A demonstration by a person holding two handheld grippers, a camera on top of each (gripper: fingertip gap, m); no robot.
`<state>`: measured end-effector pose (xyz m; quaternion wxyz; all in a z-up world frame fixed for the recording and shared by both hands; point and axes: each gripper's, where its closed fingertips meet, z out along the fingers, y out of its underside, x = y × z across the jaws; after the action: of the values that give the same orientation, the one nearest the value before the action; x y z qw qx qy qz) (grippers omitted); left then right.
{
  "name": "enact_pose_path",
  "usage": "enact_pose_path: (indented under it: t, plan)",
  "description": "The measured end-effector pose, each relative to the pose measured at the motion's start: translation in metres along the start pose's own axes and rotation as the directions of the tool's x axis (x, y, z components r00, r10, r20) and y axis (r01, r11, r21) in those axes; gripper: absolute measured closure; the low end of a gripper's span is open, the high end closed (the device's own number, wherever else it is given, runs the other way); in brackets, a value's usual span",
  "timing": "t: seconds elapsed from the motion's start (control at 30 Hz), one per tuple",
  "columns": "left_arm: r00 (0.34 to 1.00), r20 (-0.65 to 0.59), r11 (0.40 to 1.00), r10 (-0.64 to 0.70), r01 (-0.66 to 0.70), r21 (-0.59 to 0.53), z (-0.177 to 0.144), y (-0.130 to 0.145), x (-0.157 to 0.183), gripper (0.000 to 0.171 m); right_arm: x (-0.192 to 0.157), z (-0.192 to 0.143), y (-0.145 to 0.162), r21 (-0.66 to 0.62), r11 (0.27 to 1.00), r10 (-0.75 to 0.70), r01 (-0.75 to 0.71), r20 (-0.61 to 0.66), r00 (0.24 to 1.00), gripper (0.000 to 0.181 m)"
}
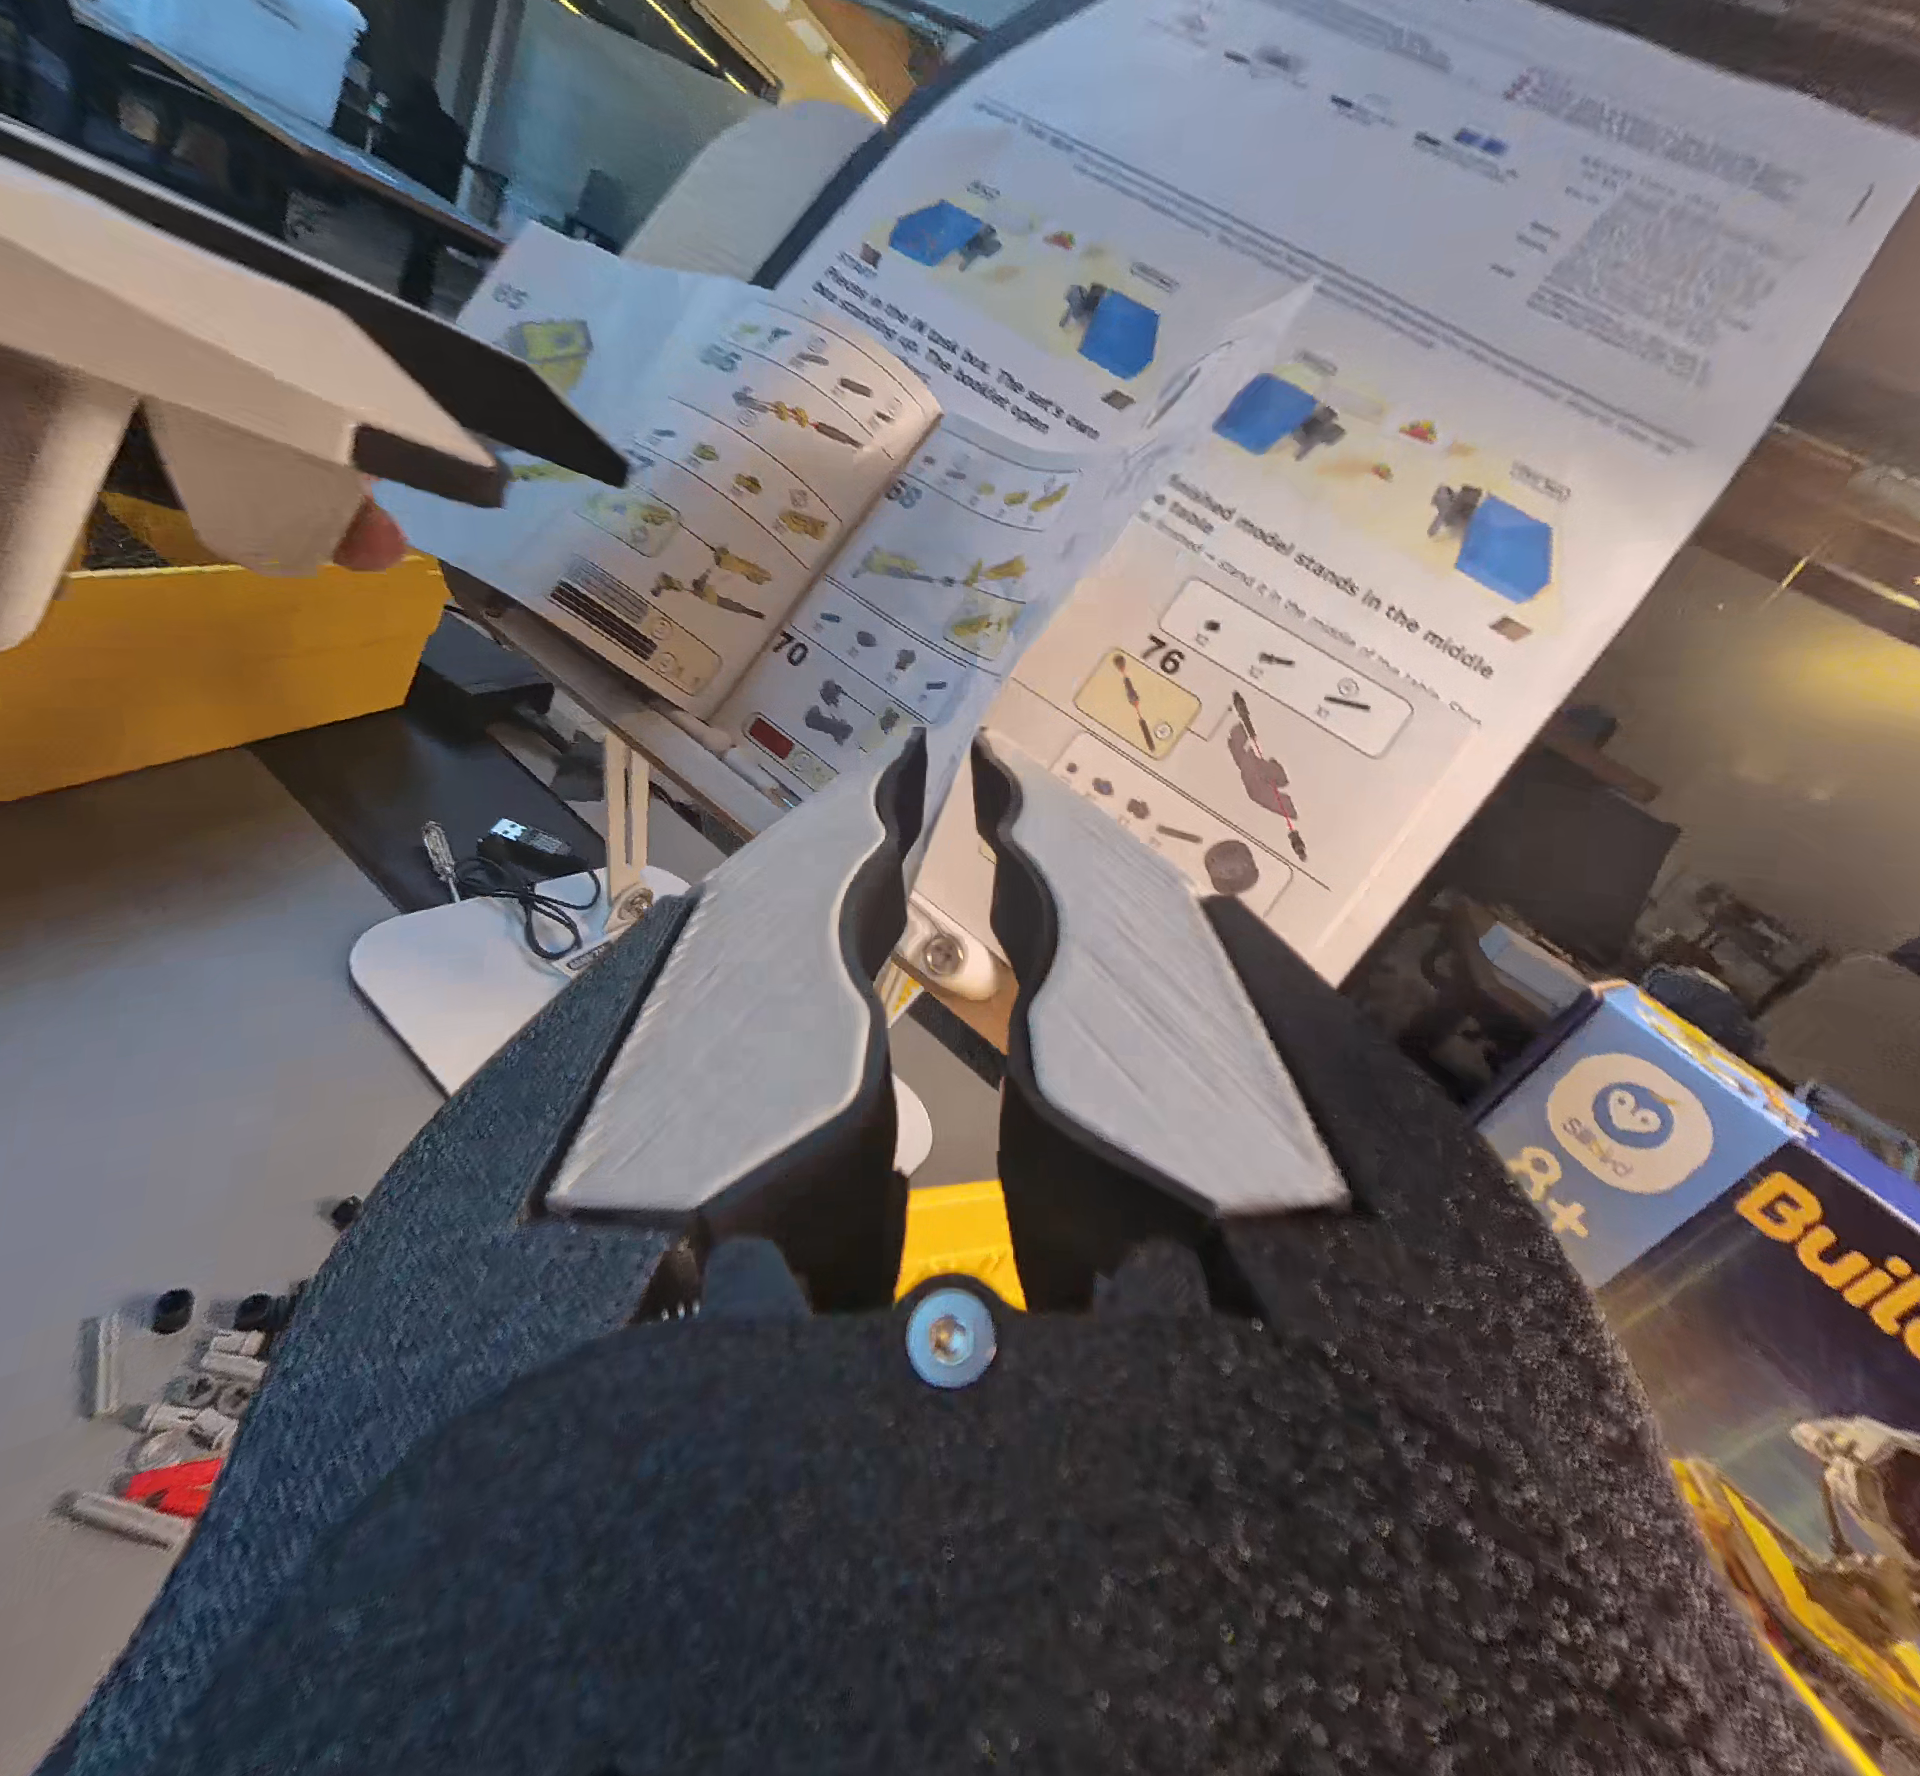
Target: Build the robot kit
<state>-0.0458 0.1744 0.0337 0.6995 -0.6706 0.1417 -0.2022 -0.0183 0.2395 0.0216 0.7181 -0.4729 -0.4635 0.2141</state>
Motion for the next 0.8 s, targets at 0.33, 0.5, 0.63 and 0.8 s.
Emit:
enact_pose_path:
  t: [0.33, 0.5, 0.63, 0.8]
  plan:
    - [0.999, 0.044, 0.999, -0.025, 0.023, 0.044, 0.002, -0.020, 0.001, 0.150, -0.063, 0.009, -0.031, 0.112, 0.981, -0.166, 0.156, 0.088, 0.982, 0.177]
    - [0.997, 0.071, 0.997, -0.042, 0.037, 0.061, -0.015, -0.027, -0.013, 0.169, -0.072, 0.013, -0.036, 0.129, 0.984, -0.139, 0.125, 0.106, 0.985, 0.176]
    - [0.996, 0.063, 0.996, -0.069, 0.066, 0.053, -0.022, -0.028, -0.021, 0.171, -0.080, 0.015, -0.038, 0.135, 0.984, -0.132, 0.115, 0.125, 0.983, 0.174]
    - [0.996, 0.084, 0.999, -0.037, 0.034, 0.030, -0.032, -0.030, -0.035, 0.171, -0.091, 0.007, -0.044, 0.160, 0.987, -0.039, 0.001, 0.234, 0.971, 0.152]
